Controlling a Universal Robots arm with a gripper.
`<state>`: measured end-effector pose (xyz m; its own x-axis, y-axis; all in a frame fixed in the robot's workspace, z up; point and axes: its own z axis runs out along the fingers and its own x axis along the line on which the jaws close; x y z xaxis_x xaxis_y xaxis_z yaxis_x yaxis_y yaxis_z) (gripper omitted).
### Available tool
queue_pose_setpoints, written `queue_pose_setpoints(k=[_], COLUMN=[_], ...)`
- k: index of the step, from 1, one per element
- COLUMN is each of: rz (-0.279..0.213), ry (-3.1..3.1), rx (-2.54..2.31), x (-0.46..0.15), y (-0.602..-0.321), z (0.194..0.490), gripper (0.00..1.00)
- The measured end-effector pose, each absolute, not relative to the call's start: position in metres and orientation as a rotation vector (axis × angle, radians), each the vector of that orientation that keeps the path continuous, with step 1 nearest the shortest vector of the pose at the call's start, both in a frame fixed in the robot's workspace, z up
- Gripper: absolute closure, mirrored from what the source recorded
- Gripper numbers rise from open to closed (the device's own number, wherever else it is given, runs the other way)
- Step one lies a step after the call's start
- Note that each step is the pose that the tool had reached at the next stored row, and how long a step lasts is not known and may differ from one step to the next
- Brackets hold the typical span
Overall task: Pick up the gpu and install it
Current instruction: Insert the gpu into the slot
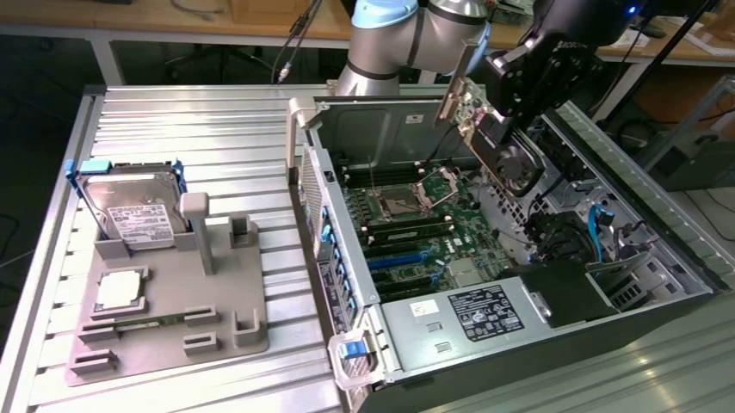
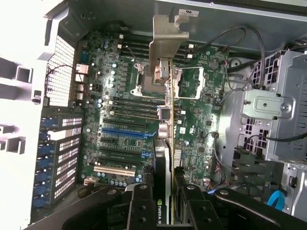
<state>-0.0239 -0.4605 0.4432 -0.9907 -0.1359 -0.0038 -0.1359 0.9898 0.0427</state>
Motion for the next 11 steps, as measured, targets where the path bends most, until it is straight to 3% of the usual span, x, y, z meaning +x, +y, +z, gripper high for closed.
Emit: queue_pose_setpoints(k=[11], rz=[0.067], ry=[3.129], rx=[-0.270], x=[-0.0238], y=[-0.4605], z=[0.4432], gripper=[0.73])
